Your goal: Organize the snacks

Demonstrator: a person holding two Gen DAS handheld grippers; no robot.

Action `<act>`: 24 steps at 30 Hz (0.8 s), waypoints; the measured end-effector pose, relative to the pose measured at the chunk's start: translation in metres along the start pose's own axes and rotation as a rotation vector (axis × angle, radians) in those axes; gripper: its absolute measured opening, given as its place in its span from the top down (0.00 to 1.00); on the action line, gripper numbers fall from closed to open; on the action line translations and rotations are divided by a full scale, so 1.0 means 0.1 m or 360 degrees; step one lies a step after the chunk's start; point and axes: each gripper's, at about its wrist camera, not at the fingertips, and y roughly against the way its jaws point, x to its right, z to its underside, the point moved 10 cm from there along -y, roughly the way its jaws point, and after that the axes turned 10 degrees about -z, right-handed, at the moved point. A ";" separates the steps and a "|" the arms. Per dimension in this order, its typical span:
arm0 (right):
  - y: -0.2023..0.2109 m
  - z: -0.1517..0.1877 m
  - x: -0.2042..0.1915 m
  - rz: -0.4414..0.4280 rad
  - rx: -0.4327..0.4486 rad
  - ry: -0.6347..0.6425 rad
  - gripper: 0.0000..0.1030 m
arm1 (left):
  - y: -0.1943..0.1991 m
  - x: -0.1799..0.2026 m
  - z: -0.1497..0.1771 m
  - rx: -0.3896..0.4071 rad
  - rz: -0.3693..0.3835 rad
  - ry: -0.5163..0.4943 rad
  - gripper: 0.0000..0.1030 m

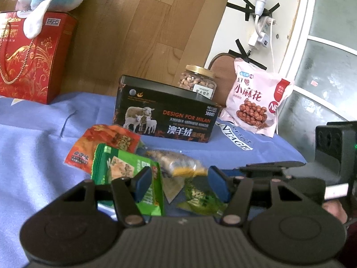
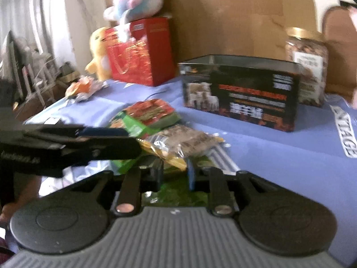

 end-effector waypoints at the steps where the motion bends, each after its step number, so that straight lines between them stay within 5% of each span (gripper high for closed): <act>1: 0.03 0.00 0.07 0.0036 0.0011 -0.0023 0.96 | 0.00 0.00 0.00 -0.0001 0.0000 0.0002 0.45; 7: 0.22 0.00 0.55 0.0280 0.0089 -0.0207 0.92 | 0.00 0.00 0.00 0.0004 -0.0001 0.0003 0.45; 11: 0.32 -0.03 0.45 0.0194 0.0144 -0.0185 0.88 | 0.01 0.00 0.00 0.0007 0.0001 0.0005 0.45; 15: 0.26 -0.05 0.25 0.0110 0.0124 -0.0085 0.53 | 0.03 -0.02 -0.02 0.0035 0.0004 0.0025 0.45; 19: 0.12 -0.09 0.08 0.0051 0.0079 -0.0022 0.47 | 0.07 -0.08 -0.06 0.0071 -0.0003 0.0080 0.44; 24: -0.10 -0.10 -0.05 0.0022 0.0014 0.0028 0.27 | 0.06 -0.15 -0.08 0.0056 0.0007 0.0147 0.44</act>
